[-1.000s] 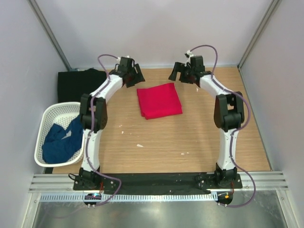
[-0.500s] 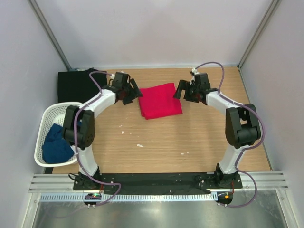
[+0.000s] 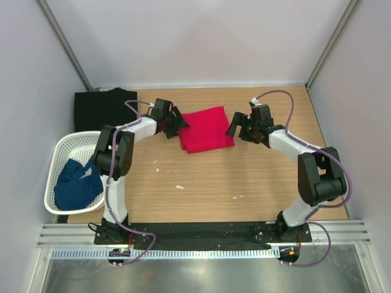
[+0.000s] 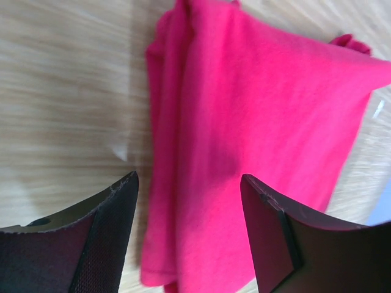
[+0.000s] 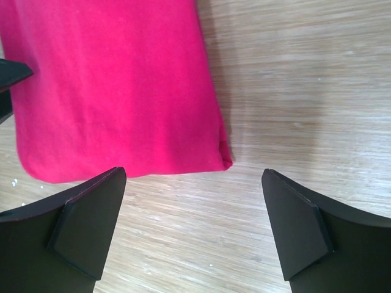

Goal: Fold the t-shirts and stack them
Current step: Neatly place the folded tshirt to the corner

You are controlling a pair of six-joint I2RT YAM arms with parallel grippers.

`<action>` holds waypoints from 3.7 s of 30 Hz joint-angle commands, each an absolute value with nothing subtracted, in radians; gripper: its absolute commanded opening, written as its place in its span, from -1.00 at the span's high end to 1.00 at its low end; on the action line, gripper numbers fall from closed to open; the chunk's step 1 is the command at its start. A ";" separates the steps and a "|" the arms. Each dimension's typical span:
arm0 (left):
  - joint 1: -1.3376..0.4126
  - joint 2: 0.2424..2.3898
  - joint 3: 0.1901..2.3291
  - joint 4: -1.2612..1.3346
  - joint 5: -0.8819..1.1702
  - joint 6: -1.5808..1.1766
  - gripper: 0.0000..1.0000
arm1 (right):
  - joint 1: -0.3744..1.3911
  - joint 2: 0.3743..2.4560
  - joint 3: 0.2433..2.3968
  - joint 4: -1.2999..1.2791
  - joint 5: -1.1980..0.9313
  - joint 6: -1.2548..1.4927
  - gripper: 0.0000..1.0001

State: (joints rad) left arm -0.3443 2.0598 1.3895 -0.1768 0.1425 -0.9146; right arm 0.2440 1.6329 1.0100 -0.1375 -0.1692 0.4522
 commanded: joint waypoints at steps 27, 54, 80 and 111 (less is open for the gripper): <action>-0.285 2.011 1.671 -0.439 -0.031 -0.359 1.00 | 0.245 1.552 0.982 -0.207 0.043 0.479 -0.99; 0.044 1.815 1.733 -0.512 -0.126 0.054 1.00 | 0.245 1.543 0.954 -0.156 0.046 0.476 -0.99; 0.233 1.770 1.410 0.192 -0.178 -0.034 0.99 | 0.245 1.623 0.995 -0.153 0.018 0.482 -0.99; 0.342 2.088 1.557 0.258 -0.299 -0.206 0.44 | 0.264 1.686 1.088 -0.206 0.014 0.488 -0.99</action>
